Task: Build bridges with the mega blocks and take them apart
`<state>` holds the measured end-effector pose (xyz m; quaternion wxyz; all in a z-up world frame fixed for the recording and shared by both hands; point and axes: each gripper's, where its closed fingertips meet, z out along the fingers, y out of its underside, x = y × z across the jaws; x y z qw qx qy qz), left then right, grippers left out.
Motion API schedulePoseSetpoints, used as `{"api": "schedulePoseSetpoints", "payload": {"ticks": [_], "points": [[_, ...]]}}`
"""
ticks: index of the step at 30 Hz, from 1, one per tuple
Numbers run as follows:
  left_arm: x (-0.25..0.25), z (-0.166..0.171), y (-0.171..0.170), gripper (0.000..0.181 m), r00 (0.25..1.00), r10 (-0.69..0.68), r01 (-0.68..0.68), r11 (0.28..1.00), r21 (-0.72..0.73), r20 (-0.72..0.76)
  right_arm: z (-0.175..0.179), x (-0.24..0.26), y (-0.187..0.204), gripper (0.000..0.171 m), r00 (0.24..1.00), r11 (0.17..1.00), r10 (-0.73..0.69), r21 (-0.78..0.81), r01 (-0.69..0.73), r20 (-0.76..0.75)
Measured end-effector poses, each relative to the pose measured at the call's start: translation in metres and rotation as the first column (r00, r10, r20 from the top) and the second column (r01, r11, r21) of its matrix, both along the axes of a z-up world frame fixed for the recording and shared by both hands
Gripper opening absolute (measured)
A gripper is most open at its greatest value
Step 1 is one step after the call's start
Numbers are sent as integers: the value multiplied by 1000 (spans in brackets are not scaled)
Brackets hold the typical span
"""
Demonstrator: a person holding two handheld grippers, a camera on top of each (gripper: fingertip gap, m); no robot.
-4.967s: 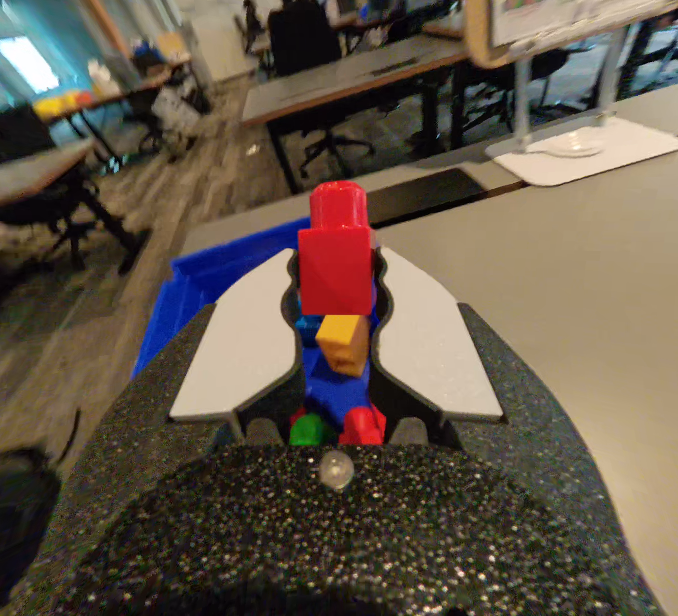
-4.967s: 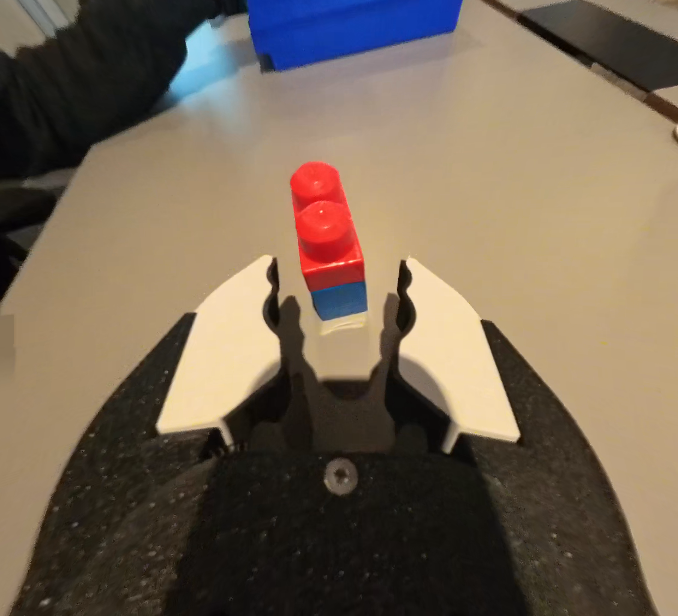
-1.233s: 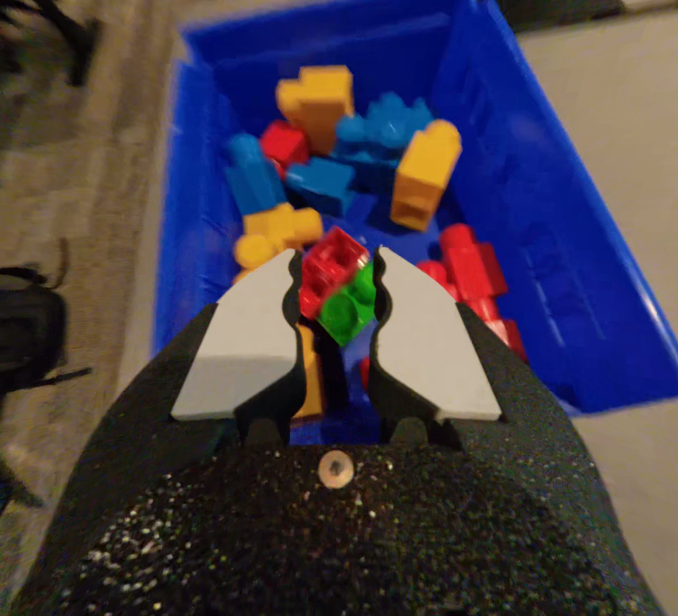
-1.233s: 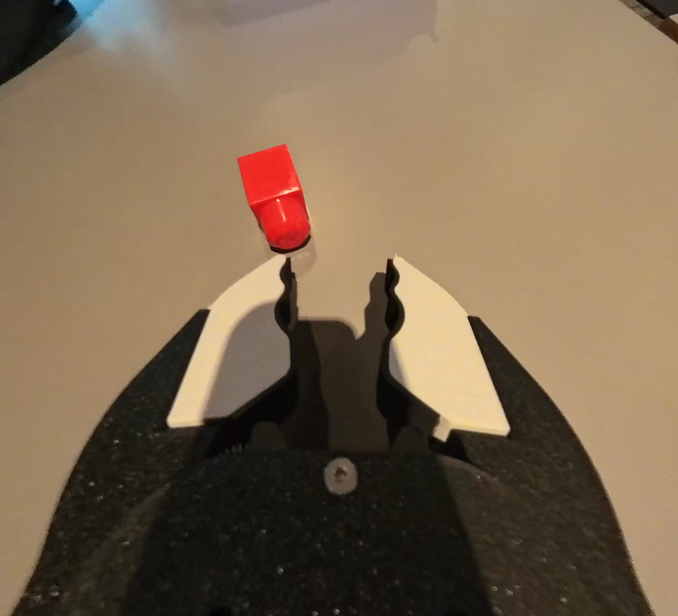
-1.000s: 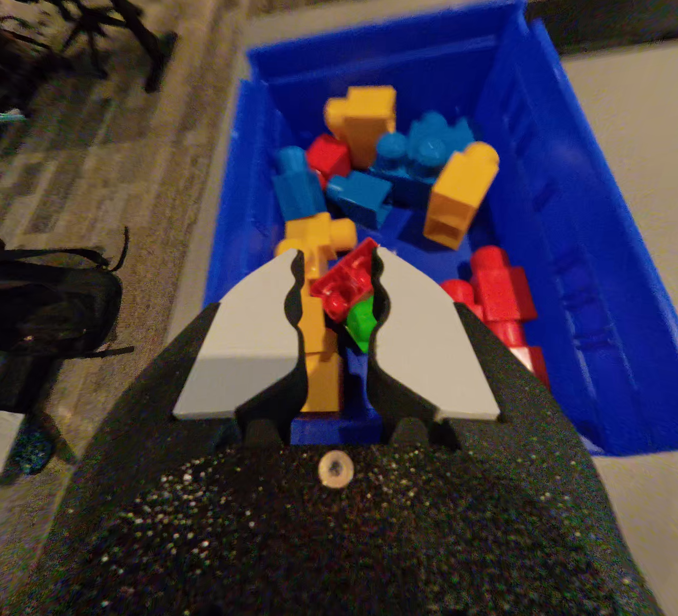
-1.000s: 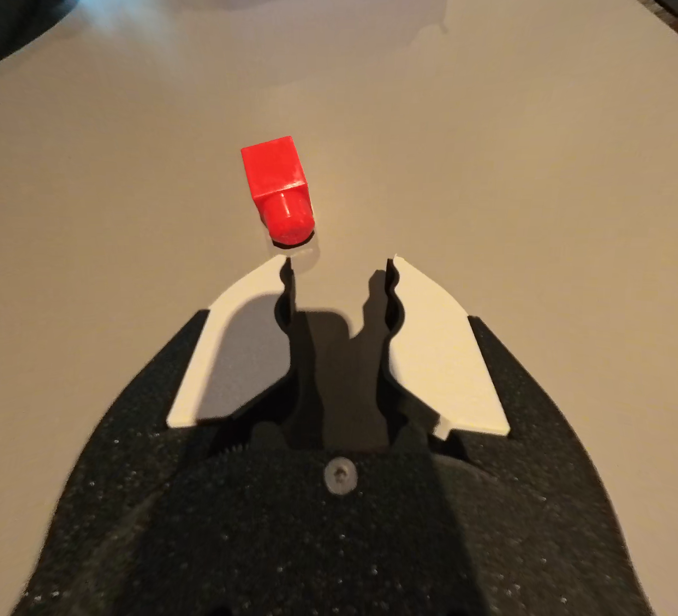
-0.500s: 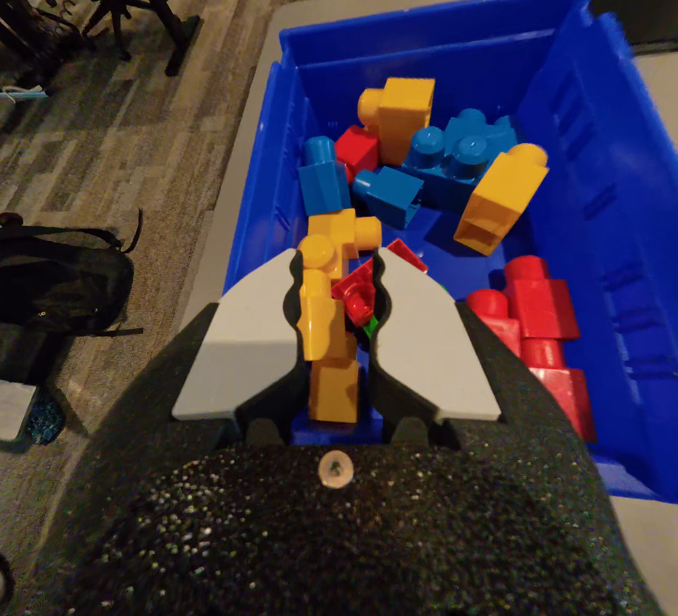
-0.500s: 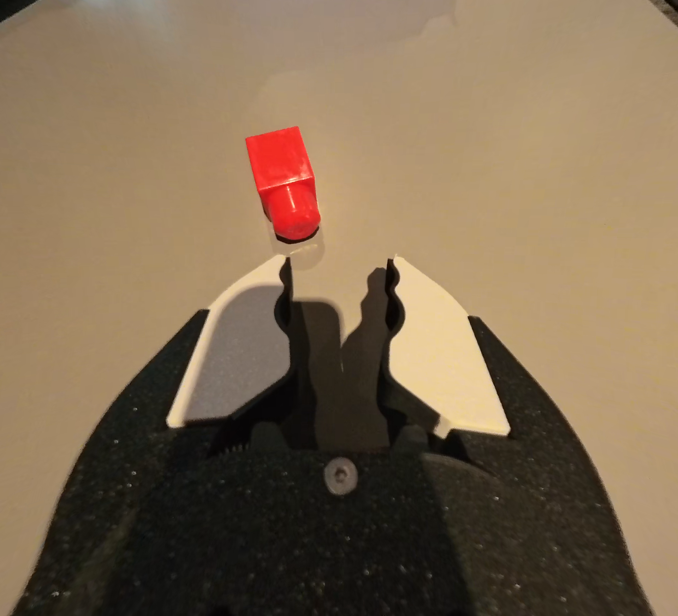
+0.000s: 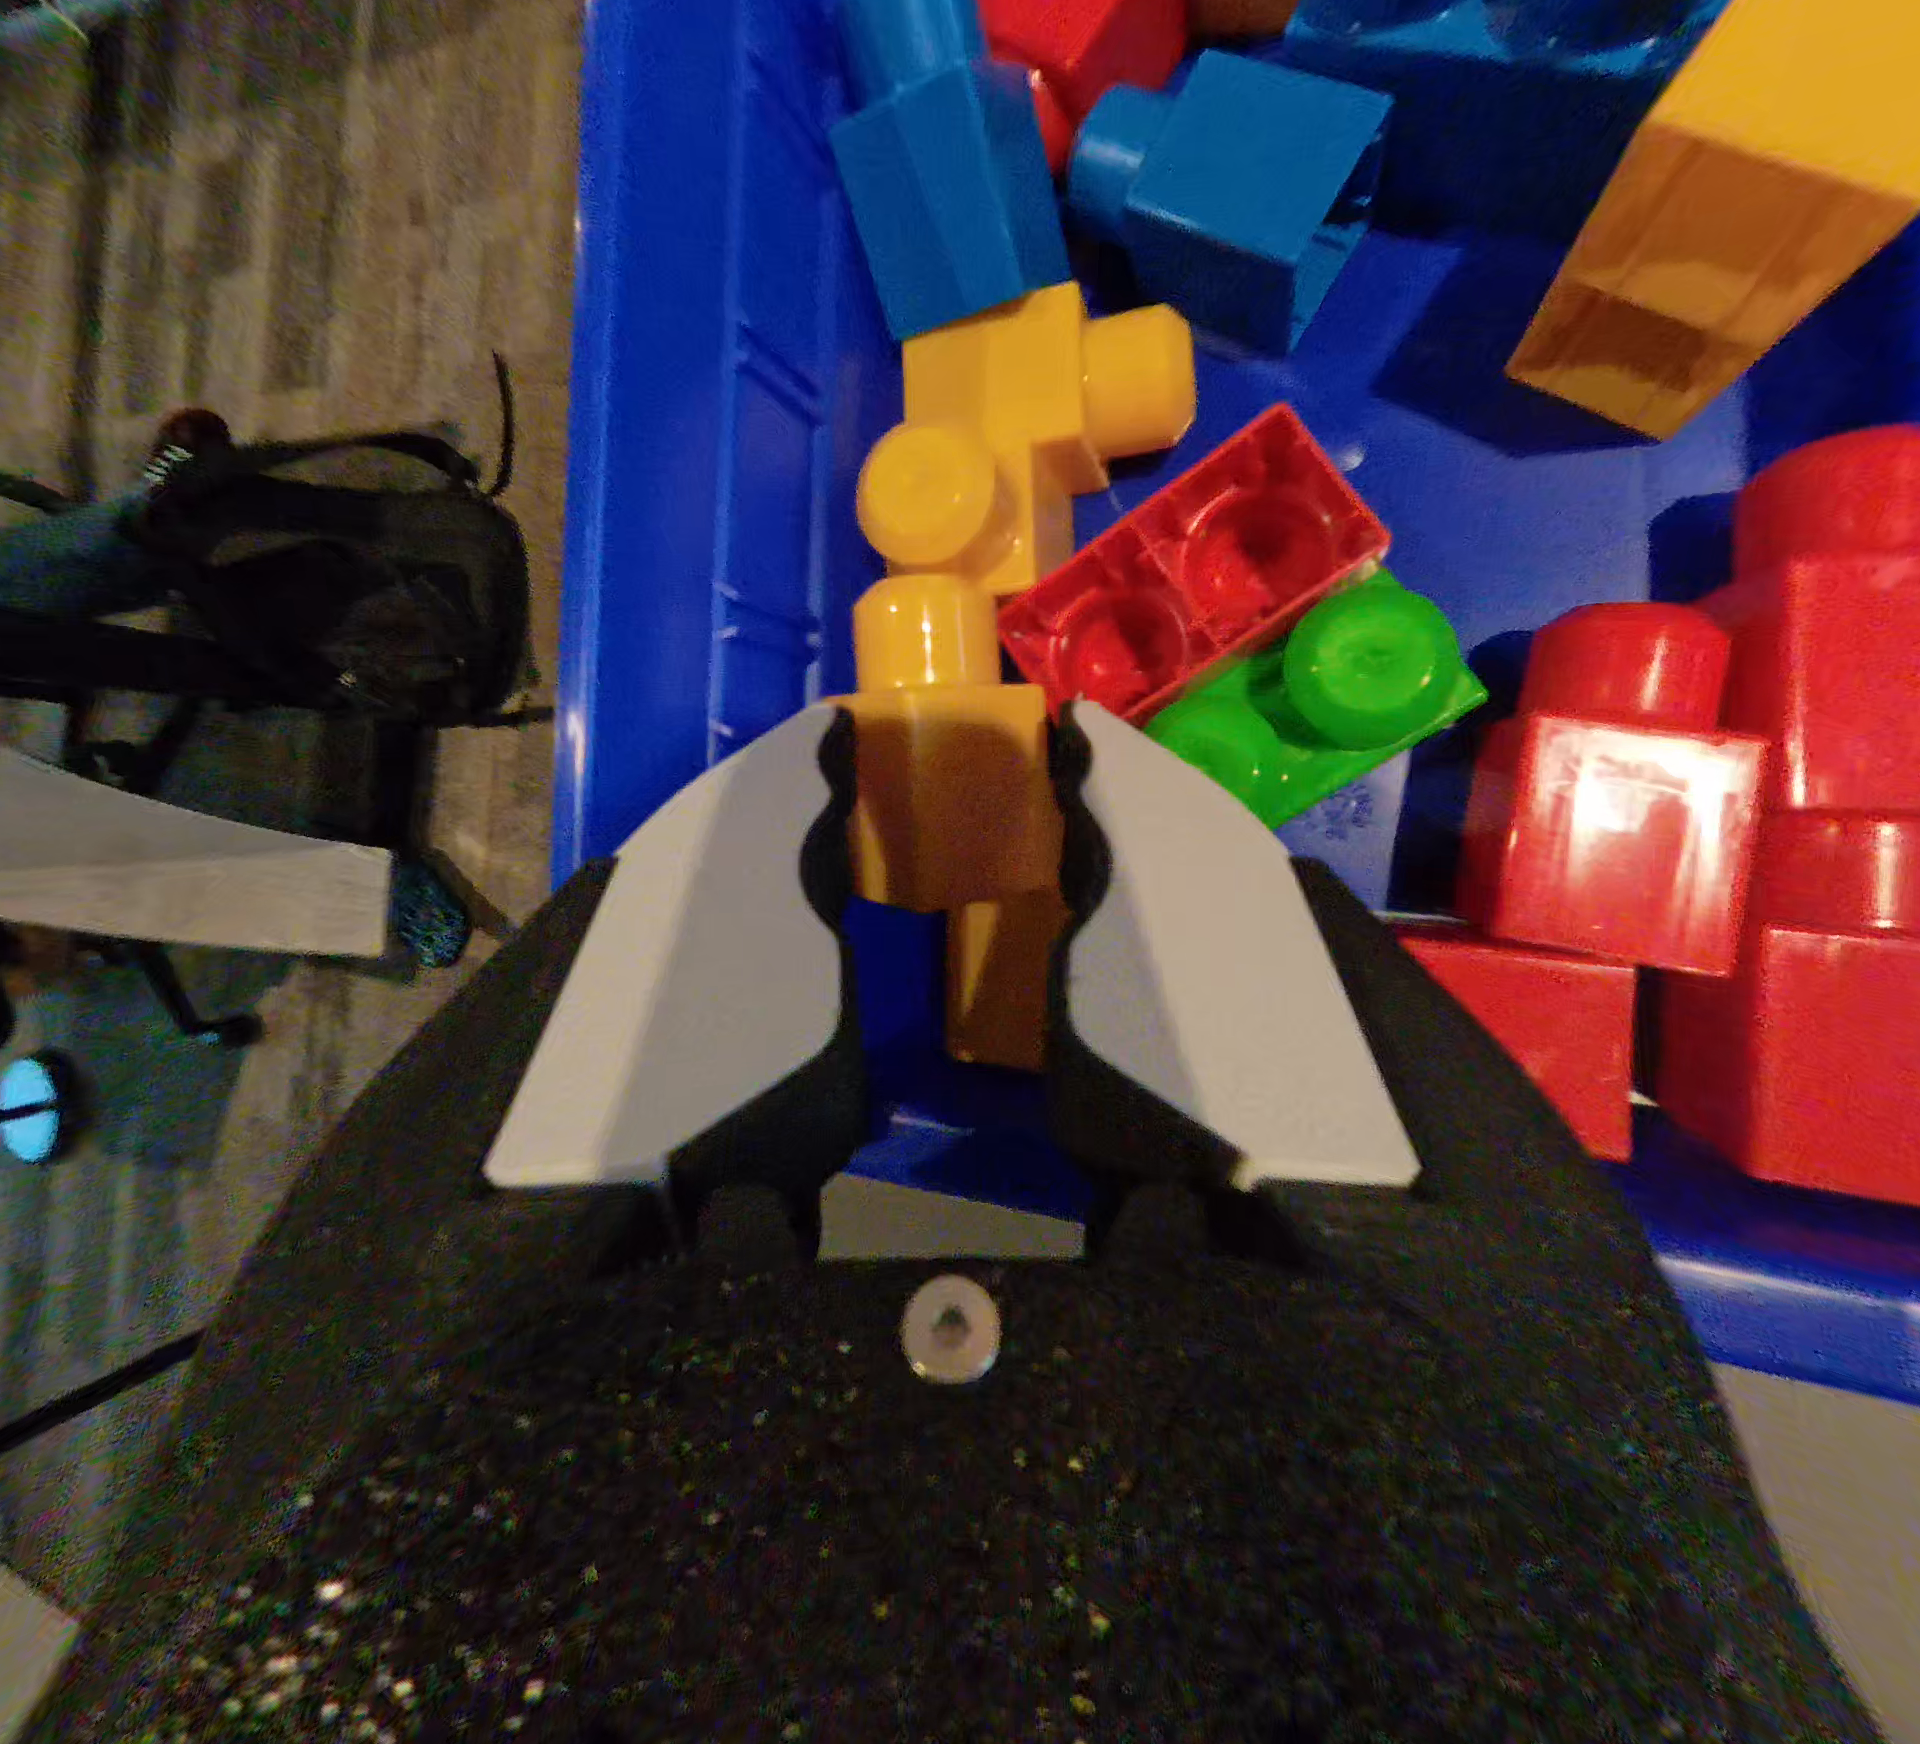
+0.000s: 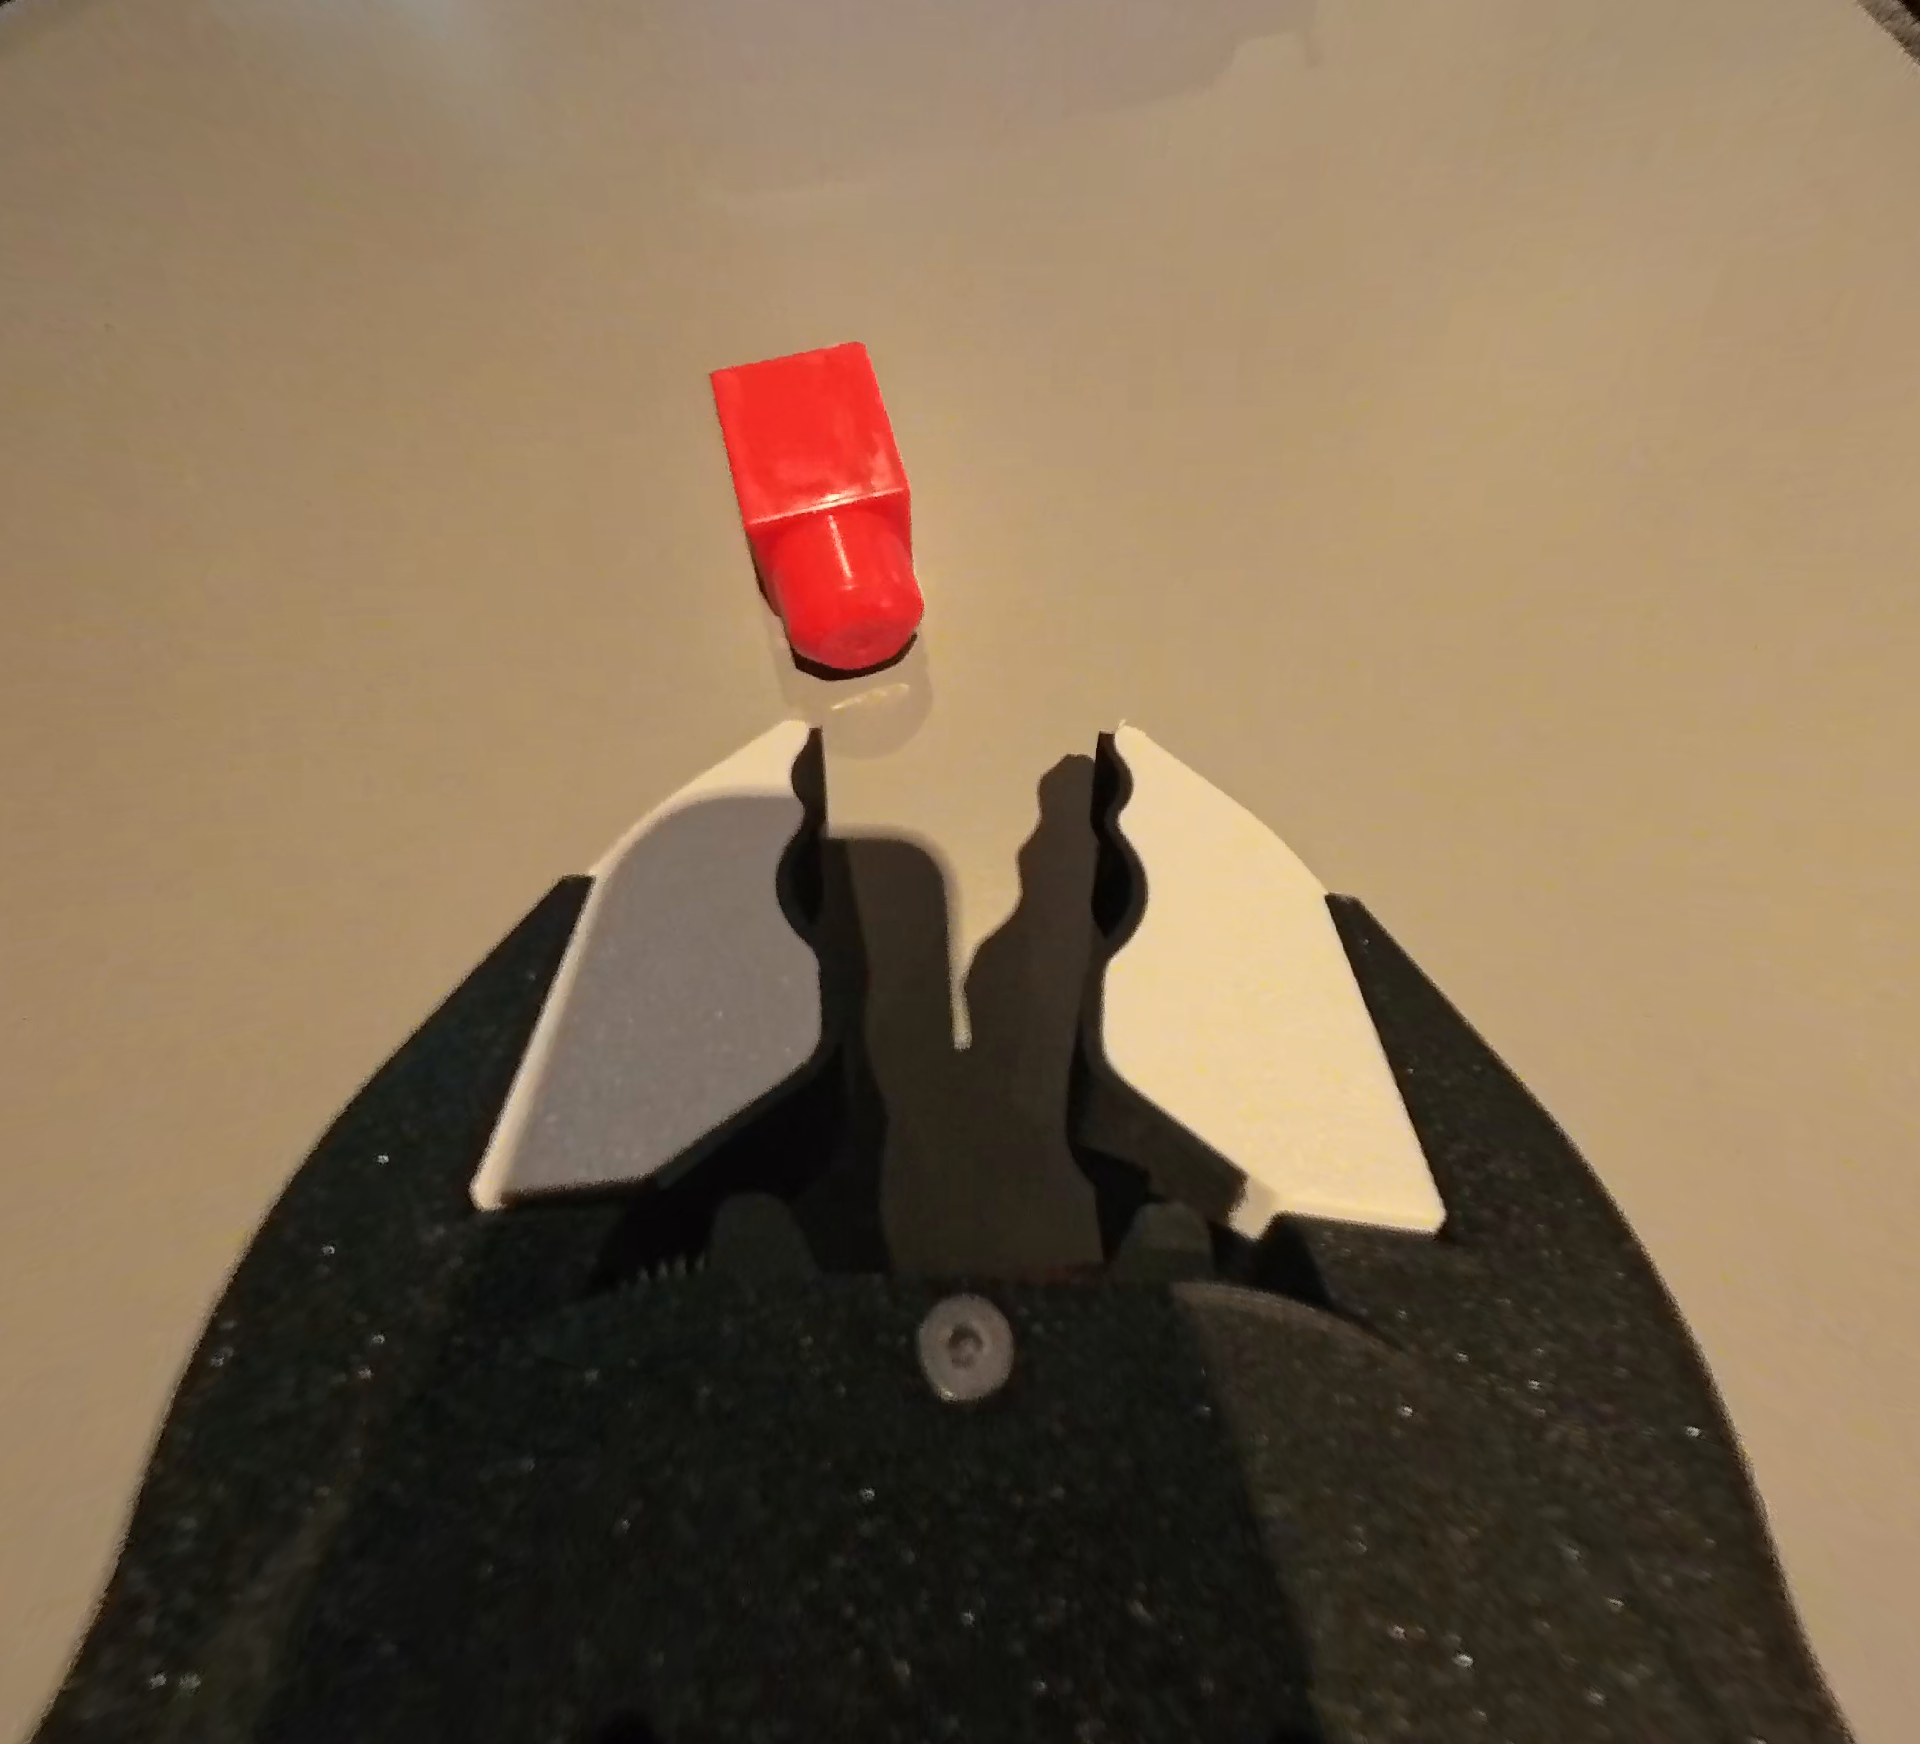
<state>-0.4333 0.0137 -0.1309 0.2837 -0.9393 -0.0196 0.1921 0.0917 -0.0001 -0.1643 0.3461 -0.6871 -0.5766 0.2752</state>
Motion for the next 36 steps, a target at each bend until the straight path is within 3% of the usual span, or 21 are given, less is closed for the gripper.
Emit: {"api": "schedulePoseSetpoints", "payload": {"ticks": [13, 22, 23, 28, 31, 36], "points": [[-3, -19, 6, 29, 998, -9, 3, 997, -80, -65, -1, 0, -2, 50, 1000, 1000, 10, 20, -10, 12], [6, 10, 12, 11, 999, -16, 19, 994, 107, -33, -2, 0, -4, 50, 1000, 999, 18, 33, -18, 23], [8, 15, 13, 2, 999, -25, 30, 991, 127, -38, -2, 0, -4, 50, 1000, 999, 18, 33, -18, 23], [21, 44, 18, 0, 995, -72, 87, 962, 261, -65, -2, 0, -3, 50, 1000, 1000, 15, 25, -16, 22], [24, 37, 15, 0, 996, -86, 88, 970, 226, -18, -2, 0, -3, 50, 1000, 1000, 14, 22, -15, 23], [3, 15, -3, 0, 997, 32, -40, 993, 113, 67, -3, 0, -3, 50, 999, 1000, 15, 21, -16, 30]]}}
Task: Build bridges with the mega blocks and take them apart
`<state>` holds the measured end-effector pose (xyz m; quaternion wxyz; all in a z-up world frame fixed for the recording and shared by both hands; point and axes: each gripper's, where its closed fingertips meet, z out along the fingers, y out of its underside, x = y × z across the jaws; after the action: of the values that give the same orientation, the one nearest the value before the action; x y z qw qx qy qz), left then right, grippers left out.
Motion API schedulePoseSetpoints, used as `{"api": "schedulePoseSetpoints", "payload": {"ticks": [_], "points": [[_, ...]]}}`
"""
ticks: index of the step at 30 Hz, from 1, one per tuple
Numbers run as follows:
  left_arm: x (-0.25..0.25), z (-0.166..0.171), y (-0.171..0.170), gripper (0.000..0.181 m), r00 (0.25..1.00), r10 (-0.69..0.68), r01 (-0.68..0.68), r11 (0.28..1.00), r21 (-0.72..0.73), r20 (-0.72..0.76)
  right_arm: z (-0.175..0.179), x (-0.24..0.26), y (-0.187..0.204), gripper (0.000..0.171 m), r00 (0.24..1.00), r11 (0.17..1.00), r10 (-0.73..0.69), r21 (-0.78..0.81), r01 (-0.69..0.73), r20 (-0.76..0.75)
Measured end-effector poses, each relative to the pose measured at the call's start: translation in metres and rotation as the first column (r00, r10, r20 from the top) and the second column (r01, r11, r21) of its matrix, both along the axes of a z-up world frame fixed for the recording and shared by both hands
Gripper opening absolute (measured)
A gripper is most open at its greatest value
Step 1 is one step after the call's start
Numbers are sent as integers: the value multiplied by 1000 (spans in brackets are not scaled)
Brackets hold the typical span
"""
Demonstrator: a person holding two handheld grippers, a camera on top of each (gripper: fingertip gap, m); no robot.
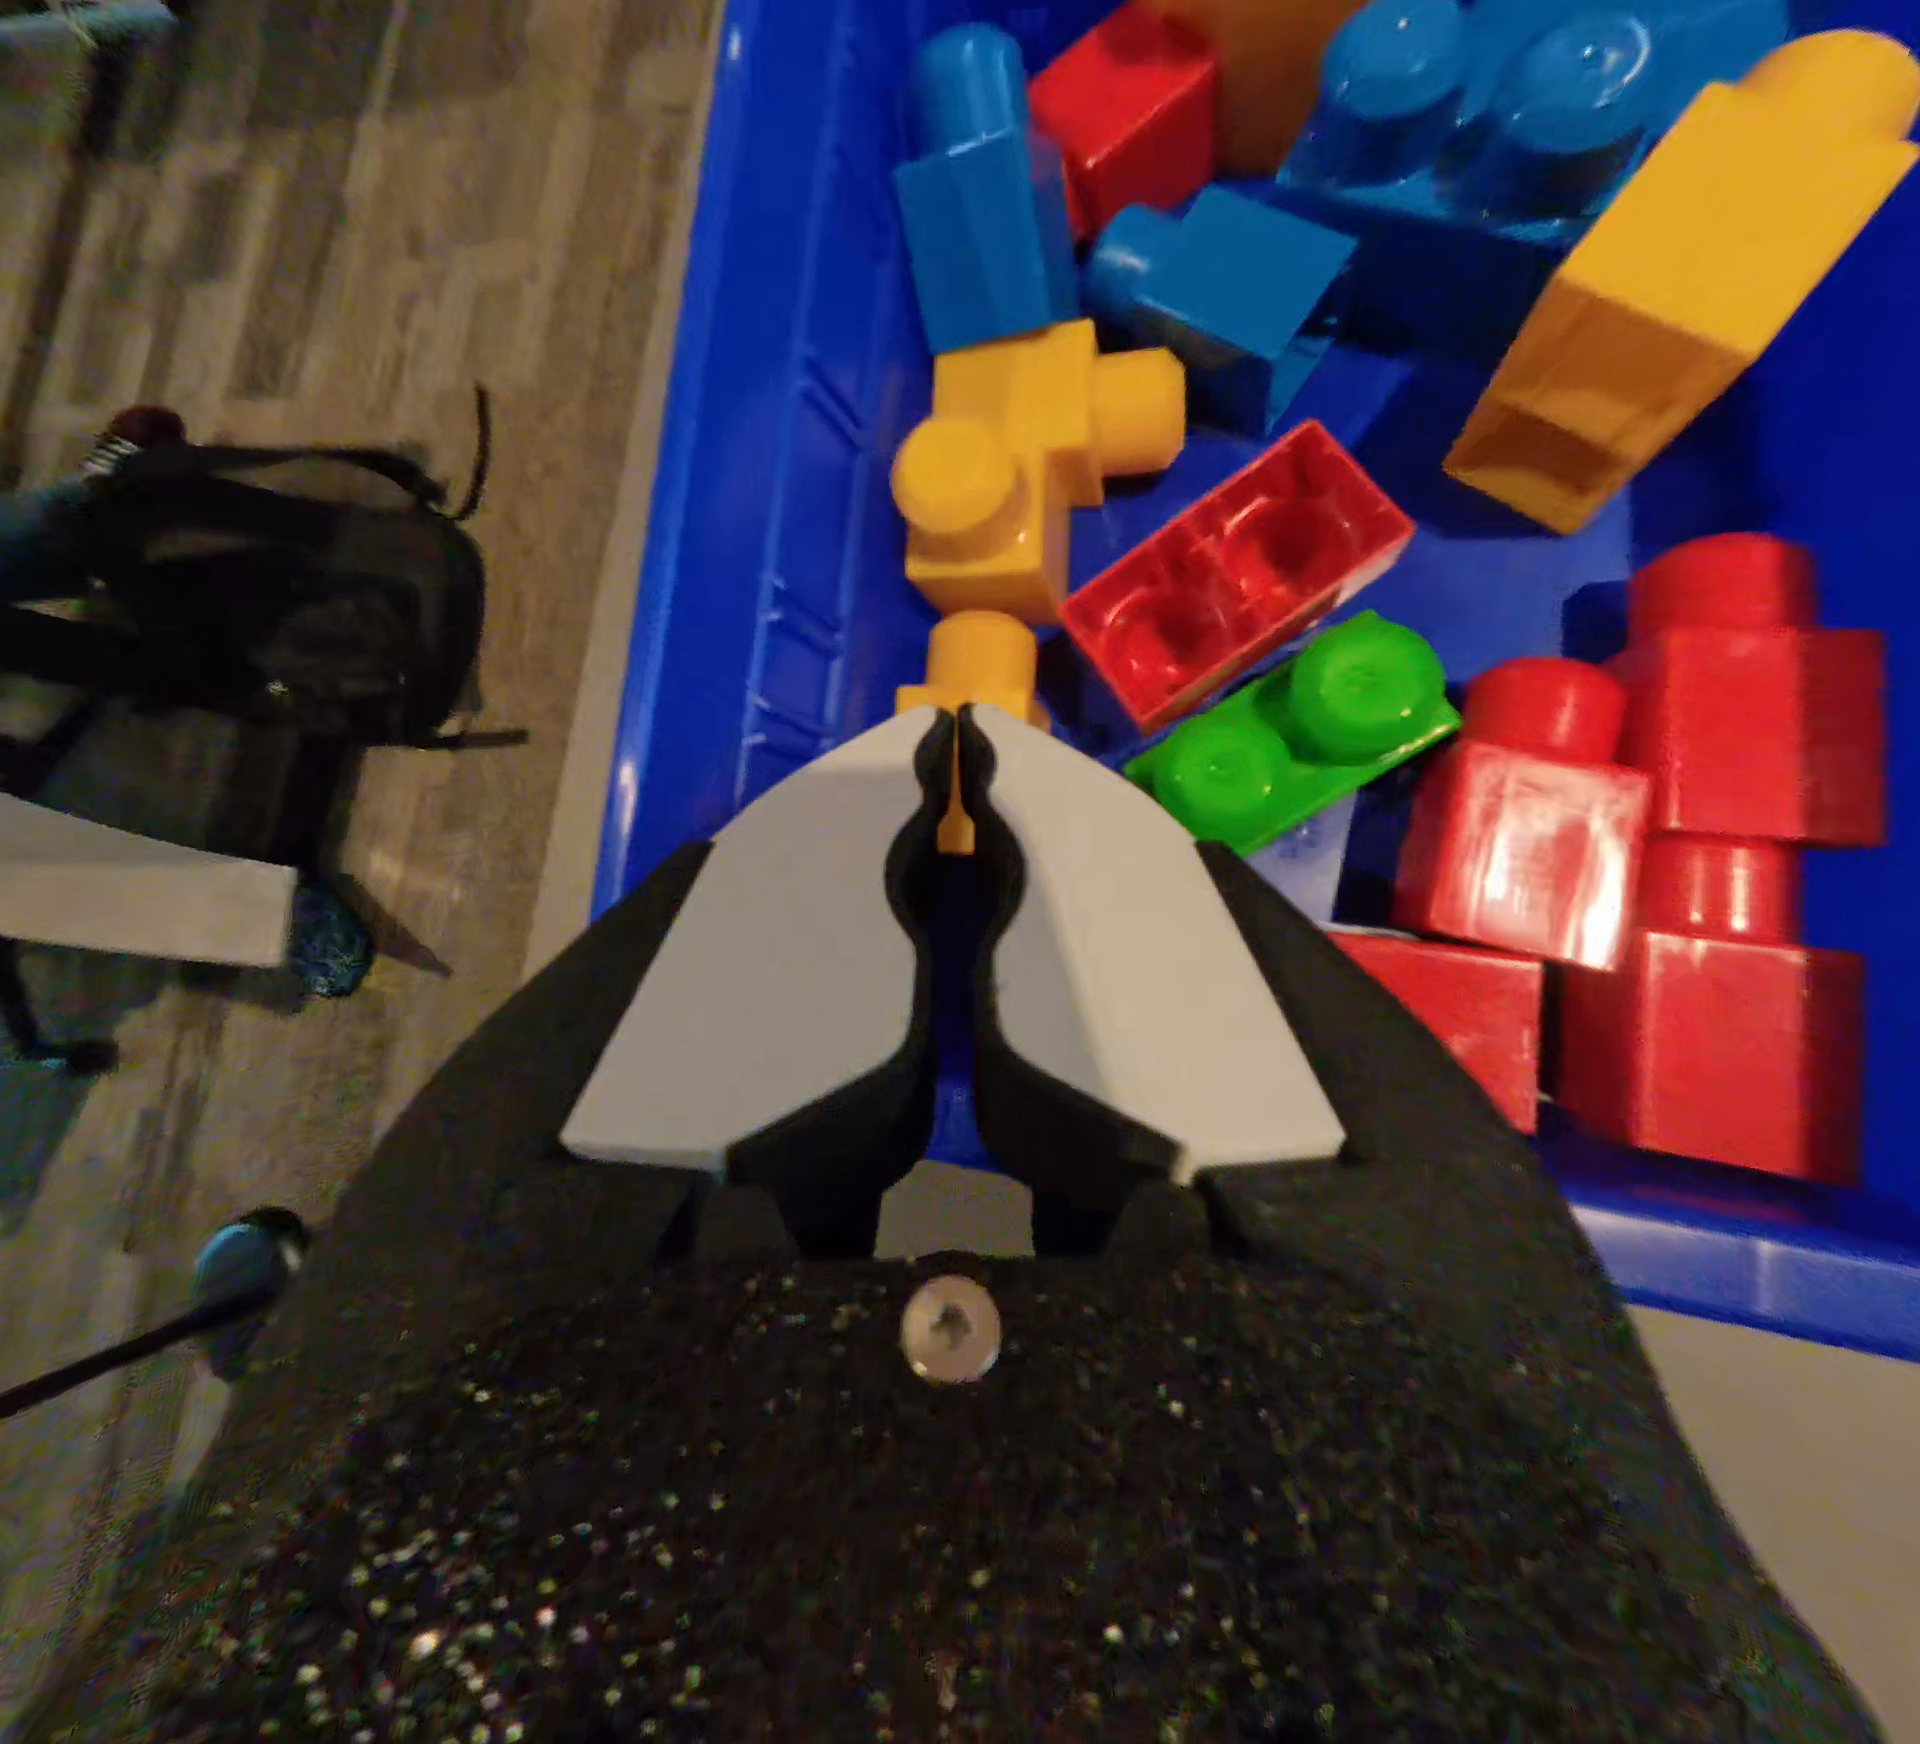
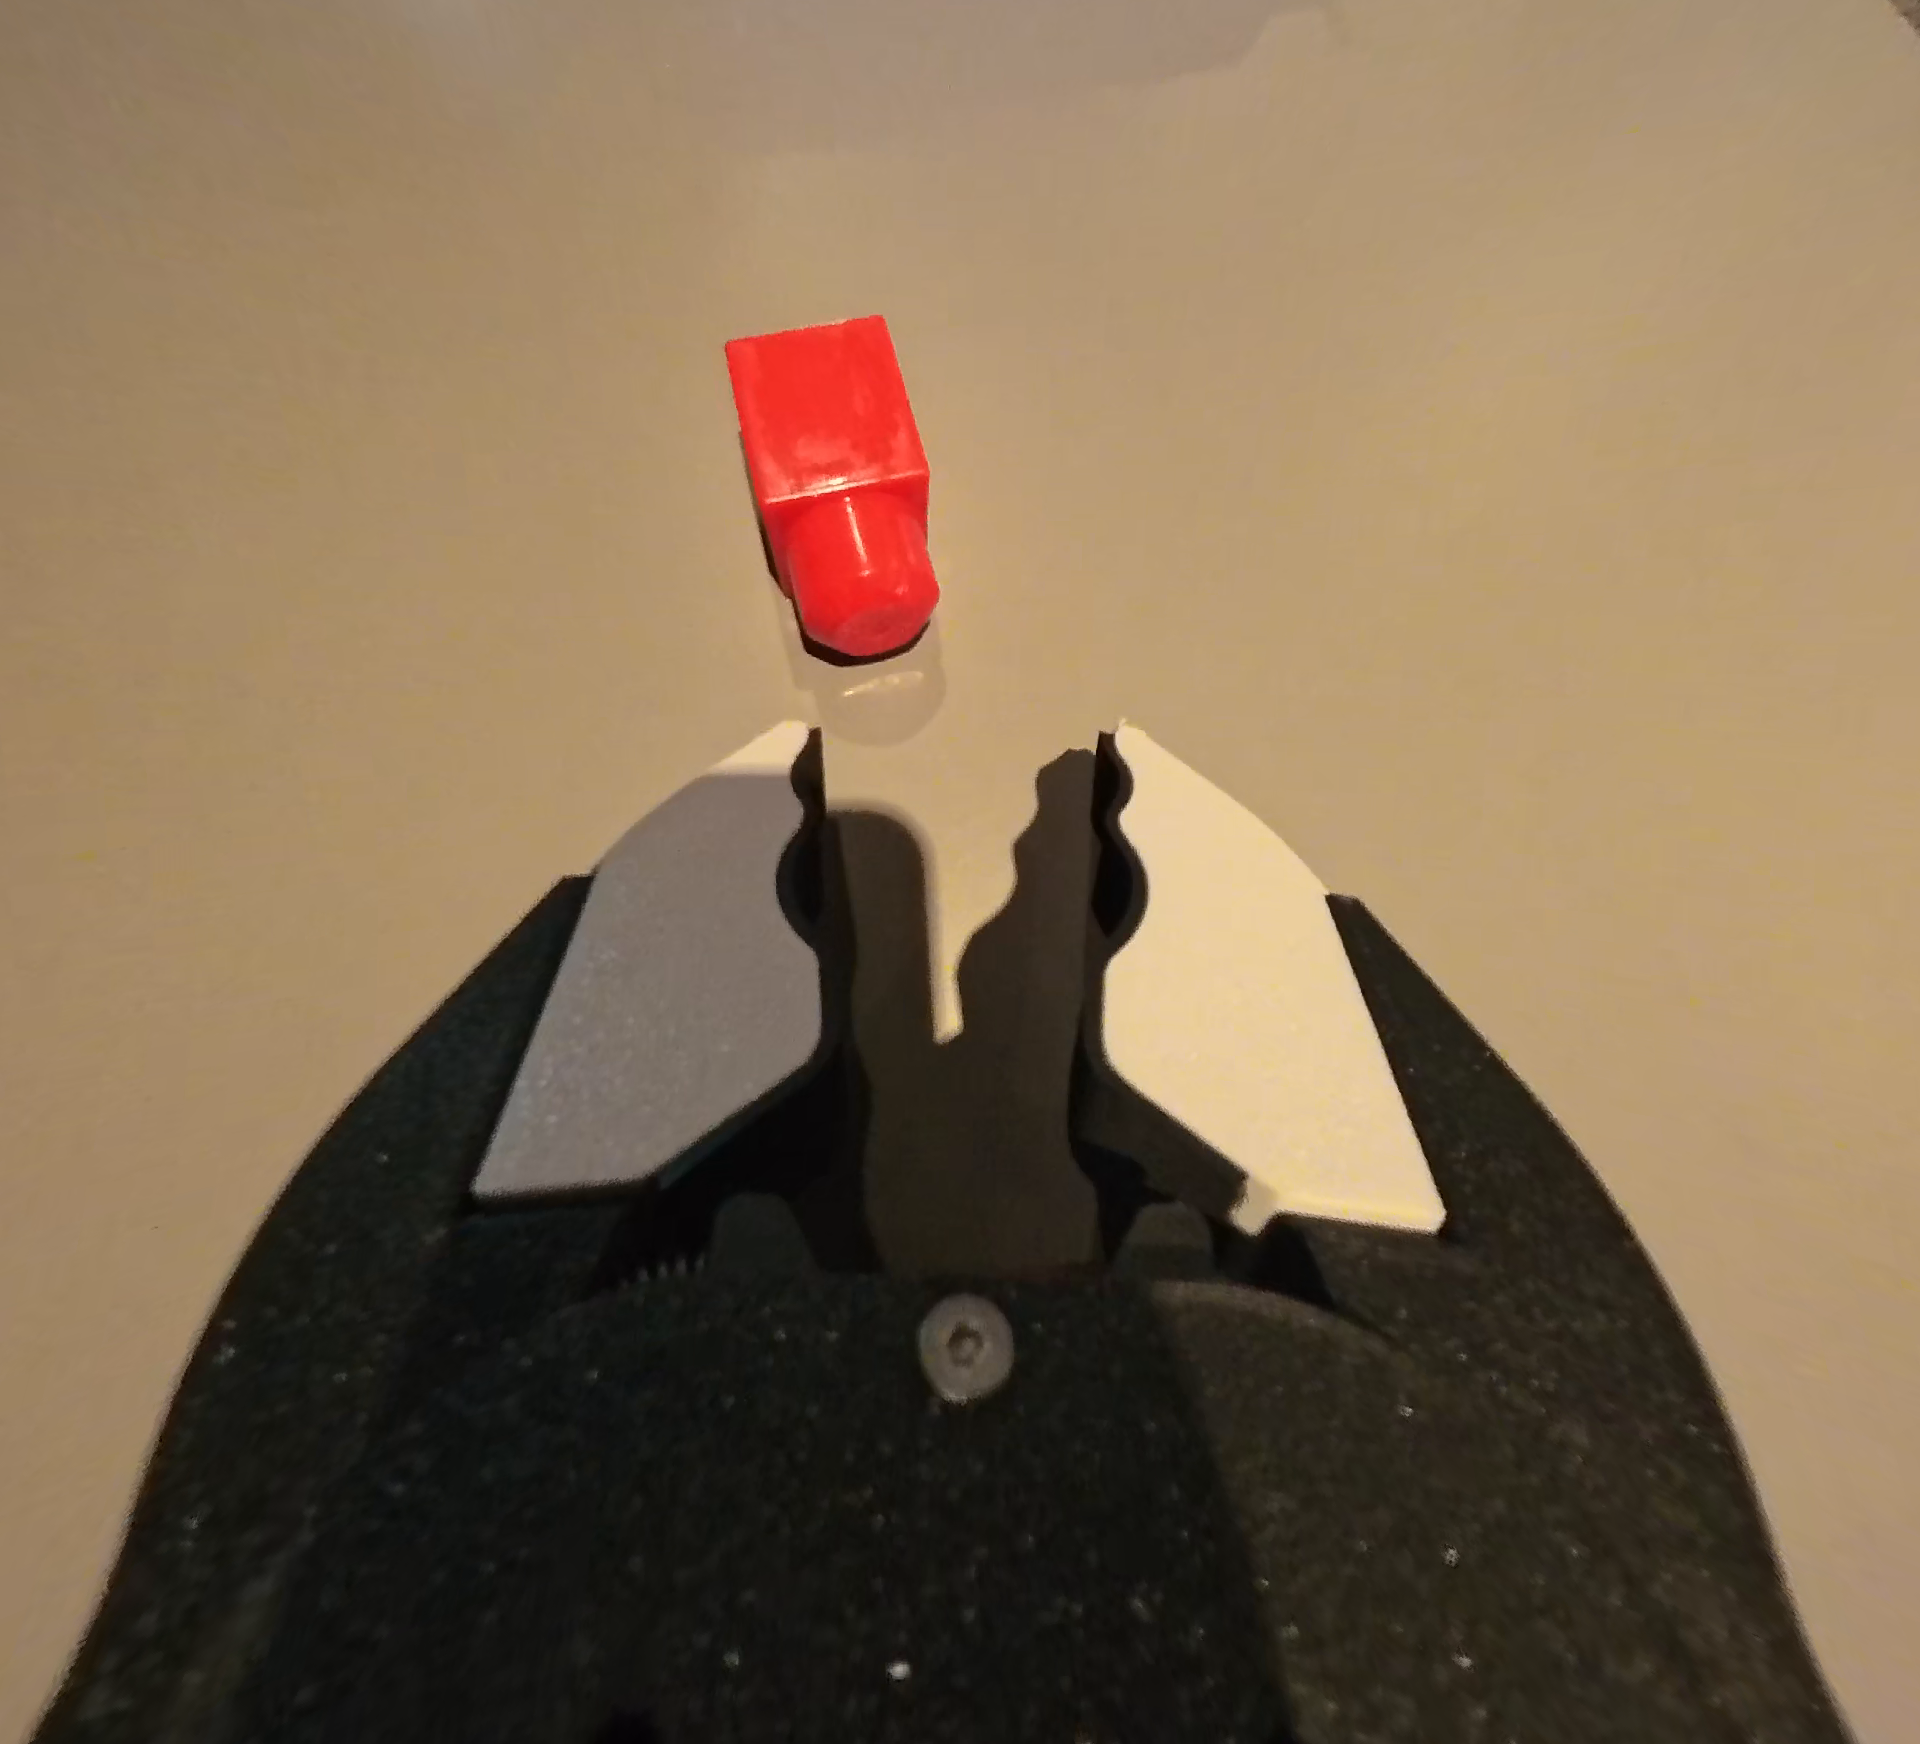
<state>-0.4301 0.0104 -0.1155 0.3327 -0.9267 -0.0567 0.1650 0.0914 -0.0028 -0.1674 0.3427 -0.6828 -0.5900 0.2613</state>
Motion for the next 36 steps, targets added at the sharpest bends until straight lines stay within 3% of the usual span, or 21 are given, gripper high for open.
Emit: {"api": "schedulePoseSetpoints", "payload": {"ticks": [2, 4, 9, 13, 17, 21, 27, 36], "points": [[0, -10, -1, 21, 999, 8, -6, 999, -46, 37, -1, 0, 0, 50, 1000, 1000, 2, 1, -2, 5], [4, -24, -2, 31, 998, -2, 9, 993, -121, 59, -1, 0, -1, 50, 1000, 1000, 4, 5, -4, 10], [7, -25, -16, 31, 996, 18, -1, 982, -189, 84, -2, 0, -1, 50, 1000, 1000, 9, 15, -9, 17], [14, -33, -31, 52, 987, 38, 12, 949, -314, 153, -2, 0, -1, 50, 1000, 1000, 7, 10, -7, 15], [21, -45, -37, 50, 977, 37, 70, 877, -475, 212, -1, 0, 0, 49, 1000, 1000, 2, -1, -2, 5], [28, -51, -32, 42, 959, 45, 120, 831, -544, 281, -1, 0, 0, 50, 1000, 1000, 5, -1, -5, 7], [25, -54, -34, 50, 938, 100, 104, 833, -544, 333, -2, 0, -2, 50, 1000, 1000, 11, 6, -11, 13], [25, -55, -27, 35, 932, 94, 118, 834, -539, 350, -2, 0, -2, 50, 1000, 1000, 14, 9, -14, 19]]}}
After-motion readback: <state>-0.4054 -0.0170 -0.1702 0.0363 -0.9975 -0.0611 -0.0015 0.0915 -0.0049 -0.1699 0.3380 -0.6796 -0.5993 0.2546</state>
